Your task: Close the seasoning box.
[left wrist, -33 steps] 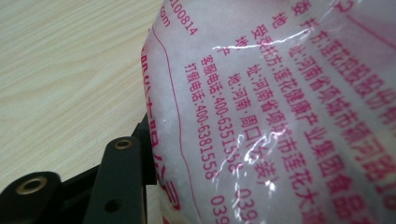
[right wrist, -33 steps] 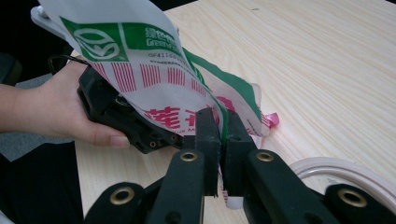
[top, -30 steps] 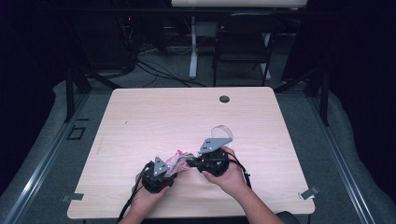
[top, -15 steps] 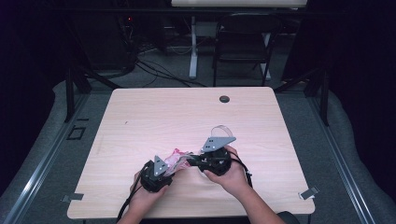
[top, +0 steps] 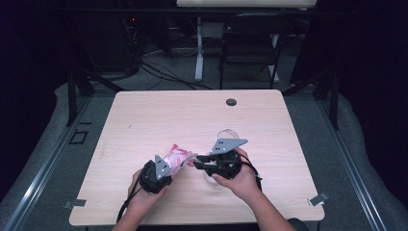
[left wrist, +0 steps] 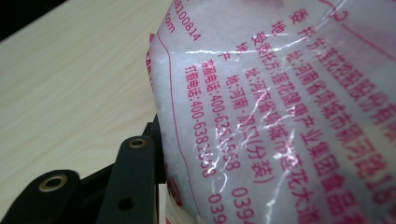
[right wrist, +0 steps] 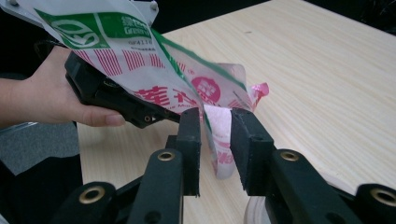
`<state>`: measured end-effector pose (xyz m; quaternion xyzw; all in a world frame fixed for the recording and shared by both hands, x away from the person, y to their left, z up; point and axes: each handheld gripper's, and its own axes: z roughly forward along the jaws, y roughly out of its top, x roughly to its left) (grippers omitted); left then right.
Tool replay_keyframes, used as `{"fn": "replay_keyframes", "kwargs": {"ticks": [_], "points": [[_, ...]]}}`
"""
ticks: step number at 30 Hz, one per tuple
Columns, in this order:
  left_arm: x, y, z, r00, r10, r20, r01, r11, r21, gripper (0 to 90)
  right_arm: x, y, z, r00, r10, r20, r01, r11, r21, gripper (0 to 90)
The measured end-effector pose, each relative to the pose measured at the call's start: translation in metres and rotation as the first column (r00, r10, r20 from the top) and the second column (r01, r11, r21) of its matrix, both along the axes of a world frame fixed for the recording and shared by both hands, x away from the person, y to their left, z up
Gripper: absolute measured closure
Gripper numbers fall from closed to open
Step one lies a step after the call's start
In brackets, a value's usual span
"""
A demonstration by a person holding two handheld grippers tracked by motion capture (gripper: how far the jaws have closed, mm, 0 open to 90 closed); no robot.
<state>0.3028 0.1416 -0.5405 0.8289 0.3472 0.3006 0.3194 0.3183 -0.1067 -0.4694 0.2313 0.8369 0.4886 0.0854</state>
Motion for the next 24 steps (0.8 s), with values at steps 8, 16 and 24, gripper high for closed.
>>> {"fn": "replay_keyframes", "kwargs": {"ticks": [8, 16, 24], "points": [[0.006, -0.005, 0.017, 0.9964, -0.017, 0.083, 0.011, 0.997, 0.077, 60.0, -0.002, -0.003, 0.006, 0.9989, -0.021, 0.042, 0.021, 1.0, -0.005, 67.0], [0.007, -0.009, 0.021, 0.9928, -0.035, 0.115, 0.021, 0.993, 0.116, 60.1, -0.001, -0.003, 0.012, 0.9913, -0.043, 0.125, 0.05, 0.997, -0.06, 57.7], [0.011, -0.007, 0.025, 0.9933, -0.048, 0.105, 0.032, 0.9881, 0.15, 60.1, 0.0, -0.001, 0.023, 0.9818, -0.016, 0.189, 0.031, 0.996, -0.078, 54.7]]}}
